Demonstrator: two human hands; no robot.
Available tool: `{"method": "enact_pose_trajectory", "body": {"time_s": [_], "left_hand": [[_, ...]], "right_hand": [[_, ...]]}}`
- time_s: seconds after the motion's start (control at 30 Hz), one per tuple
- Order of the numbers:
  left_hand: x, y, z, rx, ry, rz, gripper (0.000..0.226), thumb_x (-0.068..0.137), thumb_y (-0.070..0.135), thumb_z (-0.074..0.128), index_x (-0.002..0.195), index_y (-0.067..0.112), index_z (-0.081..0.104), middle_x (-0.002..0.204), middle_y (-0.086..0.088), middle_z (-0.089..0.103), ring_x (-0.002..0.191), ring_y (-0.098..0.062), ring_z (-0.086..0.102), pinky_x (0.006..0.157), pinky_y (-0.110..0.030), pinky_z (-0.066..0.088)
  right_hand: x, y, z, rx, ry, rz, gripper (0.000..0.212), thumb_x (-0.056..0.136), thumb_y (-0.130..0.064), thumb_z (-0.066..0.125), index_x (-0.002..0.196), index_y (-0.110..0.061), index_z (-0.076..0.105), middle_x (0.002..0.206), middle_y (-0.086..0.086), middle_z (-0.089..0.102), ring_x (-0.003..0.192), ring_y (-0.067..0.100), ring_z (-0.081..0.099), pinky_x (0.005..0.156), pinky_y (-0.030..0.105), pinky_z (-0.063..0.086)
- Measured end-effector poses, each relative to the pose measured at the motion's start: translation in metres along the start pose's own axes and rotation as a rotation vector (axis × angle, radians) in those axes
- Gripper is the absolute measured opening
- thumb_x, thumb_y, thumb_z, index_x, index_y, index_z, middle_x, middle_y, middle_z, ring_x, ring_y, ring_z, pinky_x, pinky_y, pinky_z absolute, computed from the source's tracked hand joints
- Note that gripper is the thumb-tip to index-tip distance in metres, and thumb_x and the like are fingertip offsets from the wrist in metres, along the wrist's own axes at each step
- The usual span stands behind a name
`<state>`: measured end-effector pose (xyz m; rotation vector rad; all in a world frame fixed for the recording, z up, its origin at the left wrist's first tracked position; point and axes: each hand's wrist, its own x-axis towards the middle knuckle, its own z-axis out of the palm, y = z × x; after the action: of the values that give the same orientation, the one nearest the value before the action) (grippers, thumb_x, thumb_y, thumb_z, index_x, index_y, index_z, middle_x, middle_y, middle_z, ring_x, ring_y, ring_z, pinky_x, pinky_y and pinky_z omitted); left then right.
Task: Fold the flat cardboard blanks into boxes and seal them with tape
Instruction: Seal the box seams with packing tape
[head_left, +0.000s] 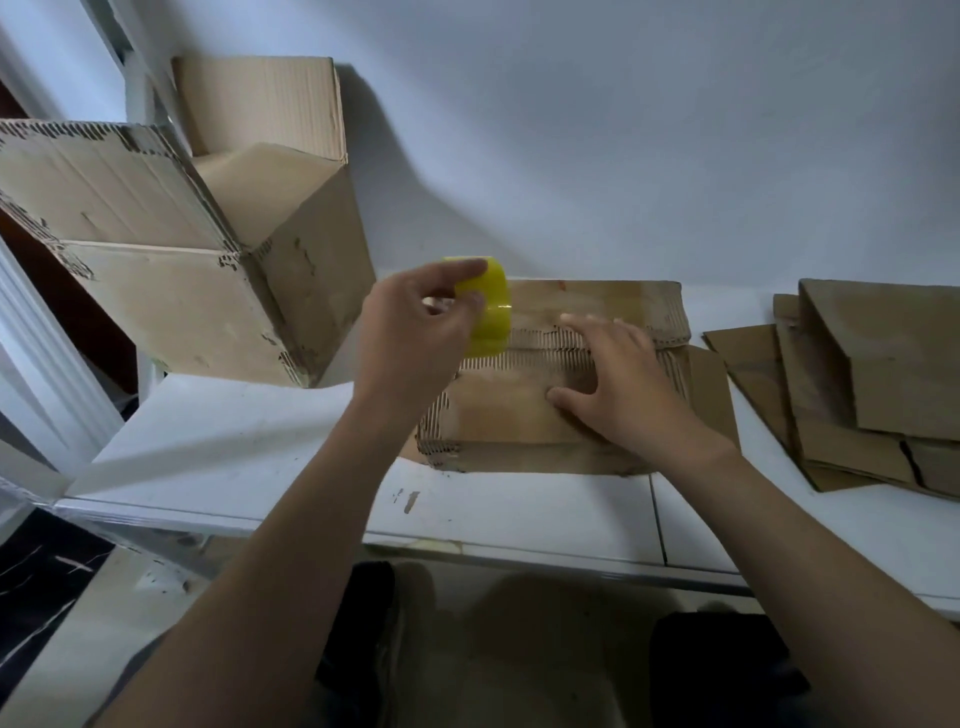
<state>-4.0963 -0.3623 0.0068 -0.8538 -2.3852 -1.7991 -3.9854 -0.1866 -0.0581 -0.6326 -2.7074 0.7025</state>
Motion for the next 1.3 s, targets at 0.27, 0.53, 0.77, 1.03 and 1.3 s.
{"method": "enact_pose_trajectory", "body": {"time_s": [0.27, 0.53, 0.77, 1.03, 1.3], "left_hand": [[0.005, 0.007, 0.038, -0.714, -0.222, -0.516, 0.025, 0.094, 0.01, 0.068, 0.116, 0.017, 0.075, 0.108, -0.009, 0.073, 0.082, -0.022, 0.067, 0.074, -0.03, 0.055], [0.011, -0.007, 0.045, -0.34, -0.195, -0.193, 0.021, 0.093, 0.028, 0.072, 0.109, 0.016, 0.078, 0.097, 0.0, 0.079, 0.094, -0.012, 0.074, 0.083, -0.03, 0.057], [0.013, -0.008, 0.045, -0.273, -0.152, -0.153, 0.007, 0.088, 0.022, 0.077, 0.092, 0.017, 0.081, 0.086, 0.003, 0.079, 0.086, -0.012, 0.075, 0.083, -0.034, 0.058], [0.027, -0.008, 0.034, -0.263, -0.078, -0.193, 0.011, 0.09, 0.025, 0.076, 0.08, 0.021, 0.077, 0.067, 0.006, 0.072, 0.063, -0.007, 0.062, 0.07, -0.032, 0.052], [0.03, -0.01, 0.03, -0.219, -0.088, -0.238, 0.022, 0.094, 0.027, 0.07, 0.076, 0.016, 0.073, 0.053, 0.013, 0.059, 0.054, -0.01, 0.047, 0.062, -0.029, 0.041]], "right_hand": [[0.004, -0.002, -0.025, 0.193, 0.245, -0.32, 0.065, 0.069, -0.05, 0.087, 0.123, -0.023, 0.062, 0.132, -0.008, 0.055, 0.125, 0.012, 0.049, 0.105, 0.036, 0.042], [0.01, -0.008, -0.032, 0.459, 0.237, -0.306, 0.019, 0.083, -0.031, 0.07, 0.1, -0.025, 0.067, 0.097, -0.014, 0.065, 0.099, 0.012, 0.063, 0.084, 0.035, 0.053], [0.01, -0.007, -0.04, 0.489, 0.217, -0.269, 0.012, 0.092, -0.027, 0.071, 0.104, -0.024, 0.07, 0.095, -0.015, 0.071, 0.093, 0.002, 0.065, 0.073, 0.014, 0.044], [0.007, 0.0, -0.067, 0.278, 0.138, -0.46, 0.073, 0.082, -0.022, 0.082, 0.137, -0.045, 0.042, 0.132, -0.04, 0.043, 0.12, -0.016, 0.045, 0.092, 0.005, 0.035], [0.016, 0.032, -0.081, -0.044, 0.176, -0.476, 0.068, 0.08, -0.013, 0.057, 0.141, -0.041, 0.043, 0.104, -0.014, 0.038, 0.1, 0.003, 0.039, 0.093, 0.019, 0.024]]}}
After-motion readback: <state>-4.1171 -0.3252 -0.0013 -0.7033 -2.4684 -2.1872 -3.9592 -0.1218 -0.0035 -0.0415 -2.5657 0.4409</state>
